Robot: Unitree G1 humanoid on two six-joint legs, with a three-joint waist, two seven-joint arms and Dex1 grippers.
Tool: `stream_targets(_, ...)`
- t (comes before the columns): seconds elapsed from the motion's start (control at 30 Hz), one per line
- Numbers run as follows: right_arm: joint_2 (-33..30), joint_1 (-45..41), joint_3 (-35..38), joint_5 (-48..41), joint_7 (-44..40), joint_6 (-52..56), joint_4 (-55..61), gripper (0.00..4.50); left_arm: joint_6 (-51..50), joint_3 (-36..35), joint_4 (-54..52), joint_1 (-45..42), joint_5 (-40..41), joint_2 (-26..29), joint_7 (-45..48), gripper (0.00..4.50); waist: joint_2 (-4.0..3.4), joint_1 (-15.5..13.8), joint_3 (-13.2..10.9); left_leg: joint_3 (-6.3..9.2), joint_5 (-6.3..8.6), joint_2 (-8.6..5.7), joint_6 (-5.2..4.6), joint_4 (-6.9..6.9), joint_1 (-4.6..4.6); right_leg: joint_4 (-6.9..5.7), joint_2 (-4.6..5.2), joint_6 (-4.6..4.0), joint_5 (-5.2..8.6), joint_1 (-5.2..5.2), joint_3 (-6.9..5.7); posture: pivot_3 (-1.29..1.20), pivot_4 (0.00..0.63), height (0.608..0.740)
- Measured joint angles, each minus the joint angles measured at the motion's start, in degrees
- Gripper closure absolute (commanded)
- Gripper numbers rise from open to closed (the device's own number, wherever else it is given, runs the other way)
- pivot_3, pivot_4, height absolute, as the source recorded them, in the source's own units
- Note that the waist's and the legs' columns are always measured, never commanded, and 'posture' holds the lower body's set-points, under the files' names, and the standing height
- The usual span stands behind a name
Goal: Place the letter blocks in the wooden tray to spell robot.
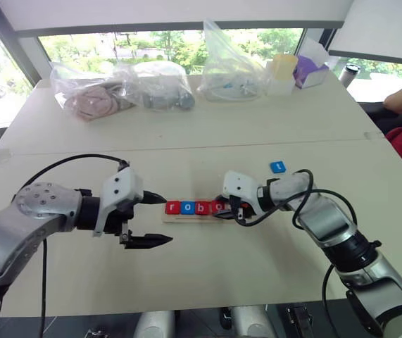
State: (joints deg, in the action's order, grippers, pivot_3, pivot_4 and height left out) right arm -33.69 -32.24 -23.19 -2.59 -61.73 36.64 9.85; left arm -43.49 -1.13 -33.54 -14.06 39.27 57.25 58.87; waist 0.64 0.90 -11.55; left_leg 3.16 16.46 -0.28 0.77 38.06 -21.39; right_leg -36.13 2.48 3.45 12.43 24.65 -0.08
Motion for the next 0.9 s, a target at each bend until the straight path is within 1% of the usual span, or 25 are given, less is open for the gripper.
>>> stream_targets(0.1, 0.1, 0.0, -0.2, 0.0, 0.4, 0.0, 0.0, 0.39, 0.0, 0.1, 0.0, -0.1, 0.0, 0.0, -0.3, 0.0, 0.0, 0.0, 0.0, 0.0, 0.0, 0.0, 0.0, 0.0, 0.0, 0.0, 0.0, 0.0, 0.0, 0.0, 0.0, 0.0, 0.15, 0.74)
stream_targets(0.13, 0.2, 0.0, -0.2, 0.0, 0.7, -0.1, 0.0, 0.06, 0.0, 0.2, 0.0, -0.1, 0.0, 0.0, -0.3, 0.0, 0.0, 0.0, 0.0, 0.01, 0.0, 0.0, 0.0, 0.0, 0.0, 0.0, 0.0, 0.0, -0.01, 0.0, 0.0, 0.0, 0.15, 0.74)
stream_targets(0.3, 1.0, 0.0, 0.2, -0.7, 2.4, -0.3, -0.1, 0.06, 0.0, 0.2, 0.0, -0.2, 0.0, 0.0, -0.3, 0.0, 0.0, 0.0, 0.0, 0.0, 0.0, 0.0, 0.0, 0.0, 0.0, 0.0, 0.0, 0.0, 0.0, 0.0, 0.0, 0.0, 0.15, 0.74)
stream_targets(0.47, 0.9, 0.0, 3.8, -2.5, 4.1, 0.5, 0.0, 0.06, 0.0, 0.2, 0.0, -0.2, 0.0, 0.0, -0.3, 0.0, 0.0, -0.1, 0.0, 0.0, 0.0, 0.0, 0.0, 0.0, -0.01, 0.0, 0.01, 0.0, 0.0, 0.0, 0.0, 0.0, 0.15, 0.74)
stream_targets(0.63, -2.8, 1.9, 8.3, -3.2, 5.8, 0.6, 1.8, 0.06, 0.0, 0.3, 0.0, -0.1, -0.1, -0.1, -0.3, 0.0, 0.02, -0.1, 0.0, 0.0, 0.0, -0.02, 0.0, 0.0, -0.02, 0.03, 0.03, 0.0, 0.0, -0.01, 0.0, 0.0, 0.15, 0.74)
stream_targets(0.77, -3.5, 5.1, 8.2, -3.3, 6.4, 0.4, 2.3, 0.06, 0.1, 0.5, 0.0, -0.1, -0.5, -0.2, -0.3, 0.0, 0.02, 0.1, 0.0, -0.02, 0.0, 0.0, 0.0, 0.0, -0.01, 0.02, 0.01, 0.0, 0.01, 0.0, 0.0, 0.0, 0.15, 0.74)
stream_targets(0.9, -2.9, 5.6, 8.2, -5.3, 6.6, 1.0, 5.8, 0.06, 0.1, 1.5, 0.2, -0.2, -1.1, -0.6, -0.1, 0.0, 0.01, 0.1, 0.0, 0.01, 0.0, 0.03, 0.0, 0.0, 0.01, 0.0, -0.05, 0.12, 0.08, 0.0, 0.0, 0.0, 0.15, 0.74)
